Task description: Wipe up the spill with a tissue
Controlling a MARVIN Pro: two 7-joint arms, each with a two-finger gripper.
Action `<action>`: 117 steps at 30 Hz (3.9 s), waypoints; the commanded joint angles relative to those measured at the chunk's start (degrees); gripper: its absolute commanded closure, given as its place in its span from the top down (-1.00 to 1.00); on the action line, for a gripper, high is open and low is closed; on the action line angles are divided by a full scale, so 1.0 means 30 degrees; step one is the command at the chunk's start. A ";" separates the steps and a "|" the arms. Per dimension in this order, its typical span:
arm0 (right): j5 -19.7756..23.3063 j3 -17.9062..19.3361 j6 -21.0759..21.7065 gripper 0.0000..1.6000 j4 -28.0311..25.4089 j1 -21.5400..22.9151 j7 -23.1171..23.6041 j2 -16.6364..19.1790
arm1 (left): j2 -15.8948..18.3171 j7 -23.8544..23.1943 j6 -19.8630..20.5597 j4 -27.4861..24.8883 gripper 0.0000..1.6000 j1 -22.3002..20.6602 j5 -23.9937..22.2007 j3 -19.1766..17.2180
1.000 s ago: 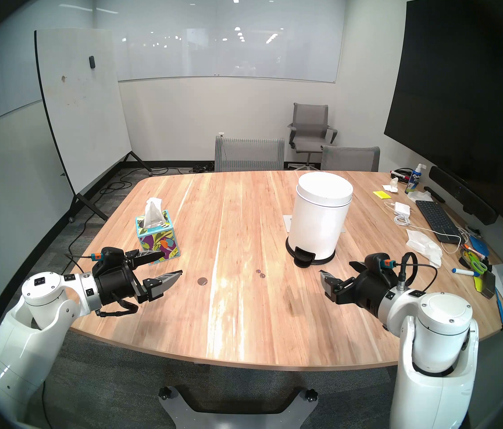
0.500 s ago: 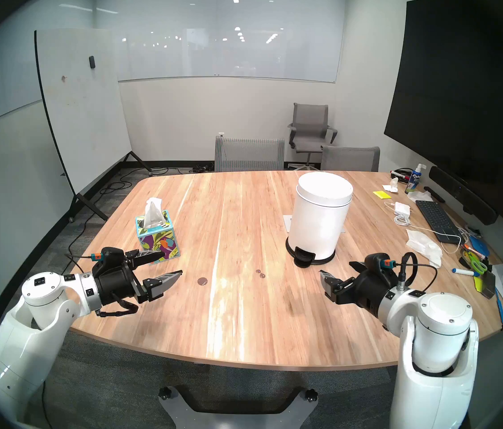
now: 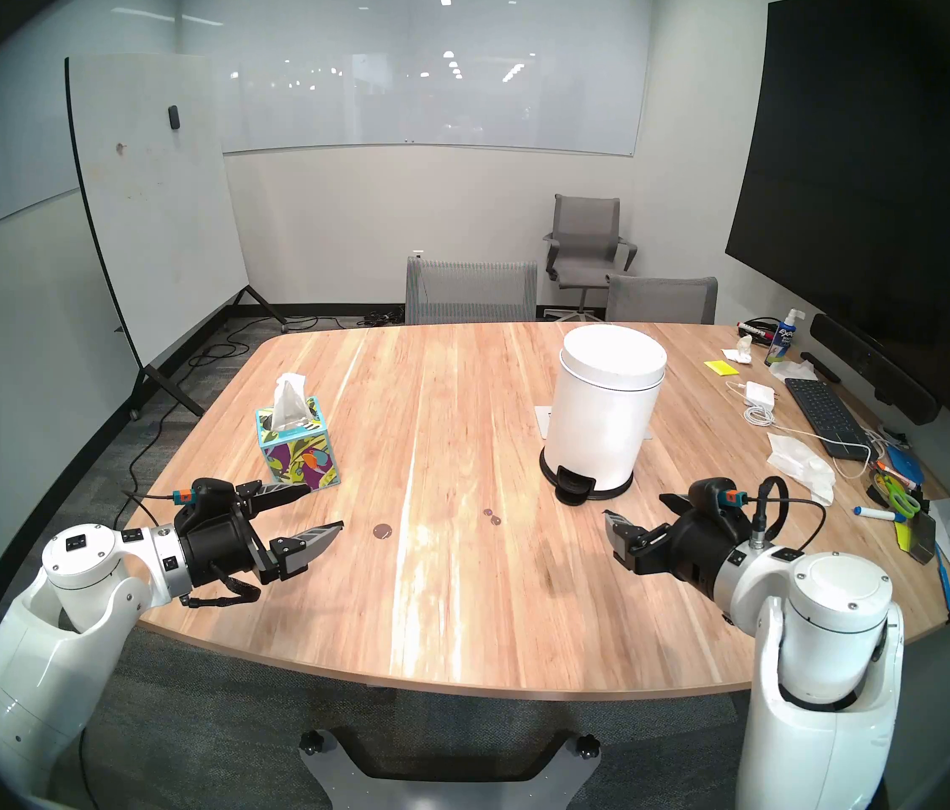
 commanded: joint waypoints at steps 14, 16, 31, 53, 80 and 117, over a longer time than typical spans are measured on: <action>0.0014 0.0031 -0.0016 1.00 -0.0298 0.0024 0.0004 0.0011 | 0.0509 -0.0048 0.0585 0.1075 1.00 -0.2972 0.0105 0.0048; 0.0014 0.0031 -0.0017 1.00 -0.0295 0.0025 0.0004 0.0012 | 0.0644 -0.0134 0.0719 0.1334 1.00 -0.3338 0.0014 0.0015; 0.0016 0.0030 -0.0022 1.00 -0.0281 0.0032 0.0005 0.0015 | 0.2057 -0.1775 0.1870 0.2725 1.00 -0.6023 -0.0415 -0.0477; 0.0015 0.0031 -0.0018 1.00 -0.0293 0.0026 0.0004 0.0013 | 0.3235 -0.3092 0.2893 0.5744 1.00 -0.9838 -0.0062 0.0669; 0.0013 0.0032 -0.0010 1.00 -0.0310 0.0017 0.0001 0.0009 | 0.2649 -0.2203 0.3037 0.7917 1.00 -1.1975 0.1132 0.2412; 0.0013 0.0032 -0.0010 1.00 -0.0311 0.0016 0.0001 0.0009 | 0.1927 -0.1305 0.2532 1.0103 1.00 -1.3333 0.2243 0.3405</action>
